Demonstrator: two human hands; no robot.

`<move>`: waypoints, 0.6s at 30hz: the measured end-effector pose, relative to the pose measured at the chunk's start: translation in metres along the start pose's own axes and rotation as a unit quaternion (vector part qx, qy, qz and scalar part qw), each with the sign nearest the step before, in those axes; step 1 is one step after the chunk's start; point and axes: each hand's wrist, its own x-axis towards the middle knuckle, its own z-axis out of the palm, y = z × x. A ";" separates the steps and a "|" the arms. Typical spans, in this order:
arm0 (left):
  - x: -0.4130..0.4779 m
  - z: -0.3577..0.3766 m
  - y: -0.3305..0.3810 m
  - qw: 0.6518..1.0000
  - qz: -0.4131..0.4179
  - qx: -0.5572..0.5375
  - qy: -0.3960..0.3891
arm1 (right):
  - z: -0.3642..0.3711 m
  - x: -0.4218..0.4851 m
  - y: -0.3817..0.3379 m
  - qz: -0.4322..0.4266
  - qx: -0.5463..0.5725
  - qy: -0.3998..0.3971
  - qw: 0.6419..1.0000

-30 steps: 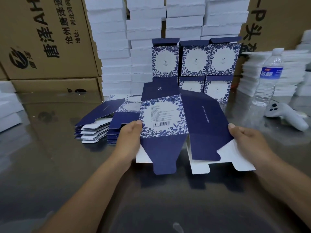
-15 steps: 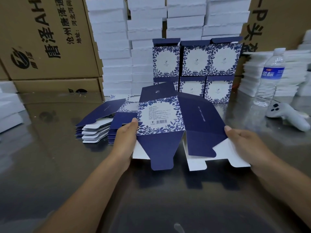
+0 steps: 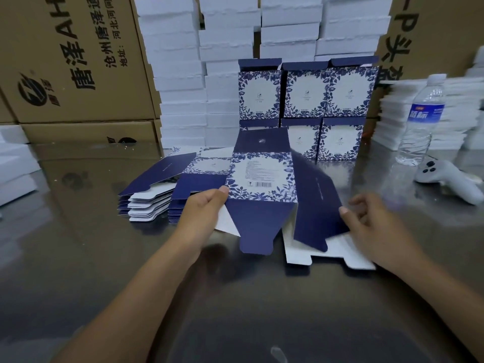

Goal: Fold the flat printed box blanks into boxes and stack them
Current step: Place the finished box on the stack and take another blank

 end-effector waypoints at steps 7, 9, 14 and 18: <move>0.002 0.009 -0.003 0.998 0.005 -0.055 -0.024 | 0.004 -0.002 -0.001 -0.058 0.069 -0.093 0.992; 0.003 0.011 -0.003 0.997 0.008 -0.065 -0.038 | 0.004 -0.004 -0.003 -0.047 0.104 -0.127 0.985; -0.001 0.018 -0.010 0.990 0.085 0.033 -0.108 | 0.005 -0.009 -0.007 -0.060 0.114 -0.166 0.978; -0.006 0.022 -0.015 0.972 0.153 0.115 -0.139 | 0.008 -0.012 -0.014 -0.071 0.149 -0.106 0.981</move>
